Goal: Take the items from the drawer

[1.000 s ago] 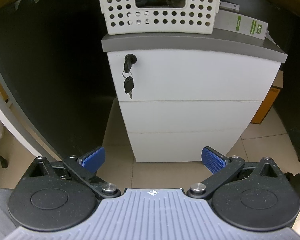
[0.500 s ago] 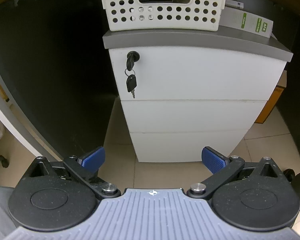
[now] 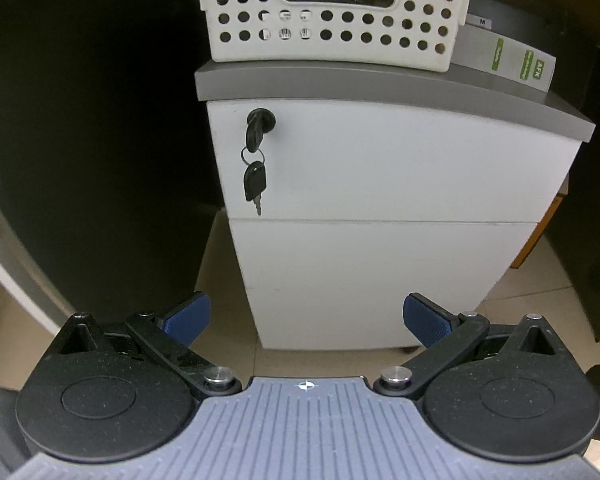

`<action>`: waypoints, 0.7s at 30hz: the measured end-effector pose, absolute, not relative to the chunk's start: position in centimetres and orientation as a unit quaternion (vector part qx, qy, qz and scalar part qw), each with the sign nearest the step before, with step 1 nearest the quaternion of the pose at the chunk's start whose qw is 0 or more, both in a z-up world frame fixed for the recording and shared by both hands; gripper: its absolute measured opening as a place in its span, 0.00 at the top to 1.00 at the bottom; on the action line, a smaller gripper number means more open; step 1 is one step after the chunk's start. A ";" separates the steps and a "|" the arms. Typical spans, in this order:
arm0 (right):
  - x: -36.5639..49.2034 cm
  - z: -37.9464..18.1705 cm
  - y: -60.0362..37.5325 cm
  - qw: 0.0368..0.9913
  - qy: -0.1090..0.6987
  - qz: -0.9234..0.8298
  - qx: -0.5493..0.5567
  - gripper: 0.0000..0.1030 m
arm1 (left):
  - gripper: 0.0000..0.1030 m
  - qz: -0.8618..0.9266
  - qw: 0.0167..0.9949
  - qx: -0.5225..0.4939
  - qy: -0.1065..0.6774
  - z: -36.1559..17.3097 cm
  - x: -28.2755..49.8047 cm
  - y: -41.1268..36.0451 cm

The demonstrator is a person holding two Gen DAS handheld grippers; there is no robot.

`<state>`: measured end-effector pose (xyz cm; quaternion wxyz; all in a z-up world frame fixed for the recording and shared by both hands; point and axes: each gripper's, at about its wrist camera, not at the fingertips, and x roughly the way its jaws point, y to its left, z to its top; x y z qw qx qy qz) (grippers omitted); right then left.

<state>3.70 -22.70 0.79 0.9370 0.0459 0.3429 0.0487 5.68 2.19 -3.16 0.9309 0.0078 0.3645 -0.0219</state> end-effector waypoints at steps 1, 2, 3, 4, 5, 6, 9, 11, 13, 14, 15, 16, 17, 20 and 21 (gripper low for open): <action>4.0 0.5 -22.8 0.939 0.338 0.050 0.046 0.00 | 0.00 -0.027 0.934 0.007 0.357 -3.5 5.9 2.3; 4.4 0.2 -22.9 0.940 0.333 0.052 0.045 0.00 | 0.00 -0.031 0.937 0.003 0.347 -3.8 6.1 2.6; 4.9 -0.2 -22.9 0.942 0.329 0.056 0.043 0.00 | 0.00 -0.032 0.941 0.000 0.338 -4.2 6.3 2.9; 5.3 -0.7 -22.9 0.944 0.323 0.062 0.040 0.00 | 0.00 -0.032 0.944 -0.002 0.329 -4.6 6.6 3.2; 5.8 -1.2 -22.9 0.945 0.319 0.067 0.036 0.00 | 0.00 -0.031 0.947 -0.001 0.321 -5.1 6.9 3.4; 6.5 -1.7 -22.8 0.945 0.319 0.070 0.031 0.00 | 0.00 -0.031 0.949 0.001 0.313 -5.5 7.2 3.6; 8.3 -3.5 -22.8 0.942 0.326 0.078 0.023 0.00 | 0.00 -0.037 0.953 0.012 0.300 -7.1 8.4 4.3; 9.3 -4.7 -23.0 0.941 0.328 0.083 0.020 0.00 | 0.00 -0.047 0.953 0.013 0.298 -8.0 9.3 4.8; 10.4 -5.9 -23.2 0.938 0.333 0.090 0.015 0.00 | 0.00 -0.053 0.952 0.022 0.301 -8.8 10.3 5.1; 10.8 -6.4 -23.3 0.937 0.337 0.092 0.013 0.00 | 0.00 -0.056 0.951 0.029 0.302 -9.2 10.9 5.2; 11.3 -6.9 -23.5 0.935 0.342 0.095 0.011 0.00 | 0.00 -0.057 0.951 0.038 0.302 -9.6 11.5 5.3; 11.7 -7.4 -23.7 0.933 0.346 0.098 0.013 0.00 | 0.00 -0.055 0.950 0.046 0.303 -10.0 12.1 5.4; 12.1 -7.9 -23.9 0.931 0.351 0.099 0.013 0.00 | 0.01 -0.055 0.949 0.054 0.304 -10.4 12.7 5.5; 13.5 -9.1 -24.6 0.928 0.359 0.101 0.009 0.00 | 0.03 -0.073 0.946 0.059 0.309 -11.4 14.3 6.1; 13.9 -9.5 -24.8 0.927 0.360 0.101 0.009 0.00 | 0.04 -0.078 0.945 0.063 0.311 -11.7 14.8 6.3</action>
